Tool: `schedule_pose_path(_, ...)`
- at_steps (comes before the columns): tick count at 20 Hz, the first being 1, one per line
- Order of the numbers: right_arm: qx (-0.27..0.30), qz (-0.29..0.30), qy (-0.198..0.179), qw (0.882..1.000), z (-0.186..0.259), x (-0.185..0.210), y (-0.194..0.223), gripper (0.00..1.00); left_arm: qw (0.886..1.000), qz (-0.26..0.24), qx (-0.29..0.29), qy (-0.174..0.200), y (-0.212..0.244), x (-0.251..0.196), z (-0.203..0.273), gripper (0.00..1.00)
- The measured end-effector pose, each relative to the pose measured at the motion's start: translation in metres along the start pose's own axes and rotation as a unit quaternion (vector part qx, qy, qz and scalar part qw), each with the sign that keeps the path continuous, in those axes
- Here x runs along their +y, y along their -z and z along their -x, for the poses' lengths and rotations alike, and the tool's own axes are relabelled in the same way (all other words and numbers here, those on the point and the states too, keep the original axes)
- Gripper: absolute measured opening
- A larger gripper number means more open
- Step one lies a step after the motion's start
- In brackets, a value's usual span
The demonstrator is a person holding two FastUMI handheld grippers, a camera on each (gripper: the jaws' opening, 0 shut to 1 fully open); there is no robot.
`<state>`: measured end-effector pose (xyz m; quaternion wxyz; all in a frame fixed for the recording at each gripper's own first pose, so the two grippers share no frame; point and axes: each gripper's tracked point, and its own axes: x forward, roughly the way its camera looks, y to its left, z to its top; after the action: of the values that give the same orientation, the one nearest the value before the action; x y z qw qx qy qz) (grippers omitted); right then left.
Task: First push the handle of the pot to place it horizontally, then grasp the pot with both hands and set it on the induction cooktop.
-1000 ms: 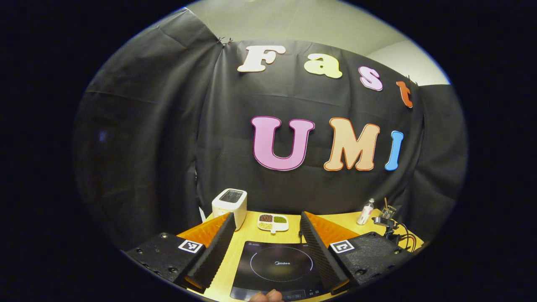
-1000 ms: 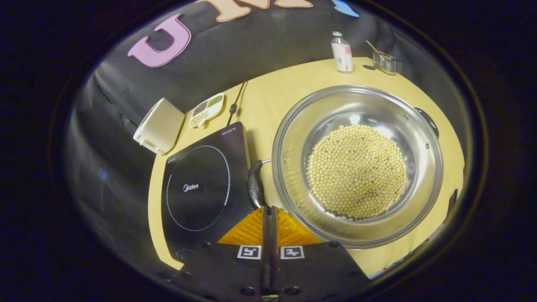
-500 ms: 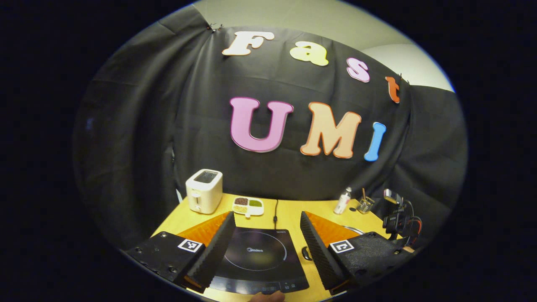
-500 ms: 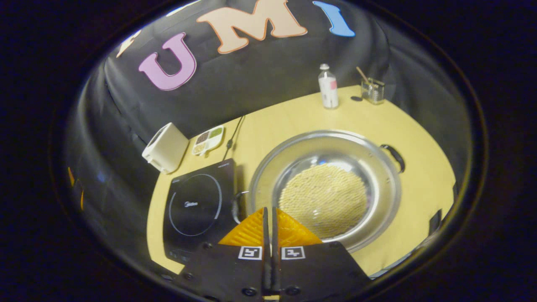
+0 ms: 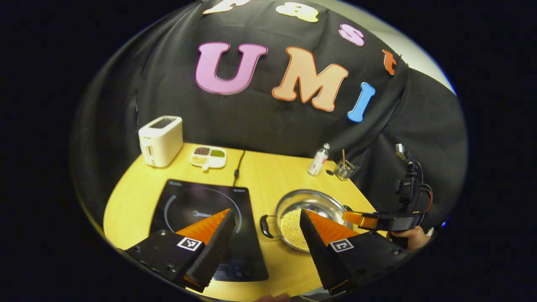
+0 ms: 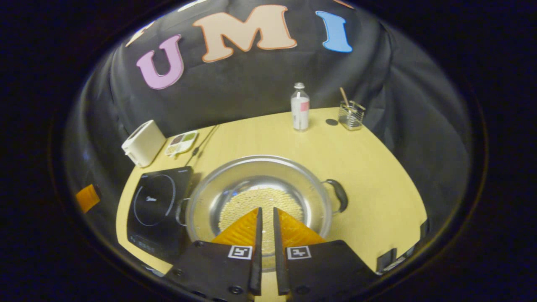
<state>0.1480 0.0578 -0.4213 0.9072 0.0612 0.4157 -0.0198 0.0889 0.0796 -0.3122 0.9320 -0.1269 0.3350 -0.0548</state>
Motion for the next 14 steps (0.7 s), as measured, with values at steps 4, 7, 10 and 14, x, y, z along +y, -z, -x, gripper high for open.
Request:
schedule_pose_path(4, 0.006, 0.025, -0.002, 1.0, -0.019, -0.043, -0.005, 0.24, 0.998, 0.003, 0.057, -0.03, 0.034, -0.008, -0.042, 0.94)
schedule_pose_path(7, 0.01, 0.038, -0.01, 0.999, -0.036, -0.063, -0.007, 0.33, 0.996, 0.025, 0.078, -0.044, 0.048, -0.019, -0.062, 0.93)
schedule_pose_path(10, 0.012, 0.04, -0.013, 0.999, -0.046, -0.077, -0.009, 0.46, 0.992, -0.003, 0.099, -0.071, 0.061, -0.011, -0.078, 0.93)
schedule_pose_path(14, 0.032, 0.041, -0.023, 0.998, -0.059, -0.089, -0.002, 0.55, 0.989, -0.026, 0.121, -0.082, 0.078, -0.001, -0.104, 0.99)
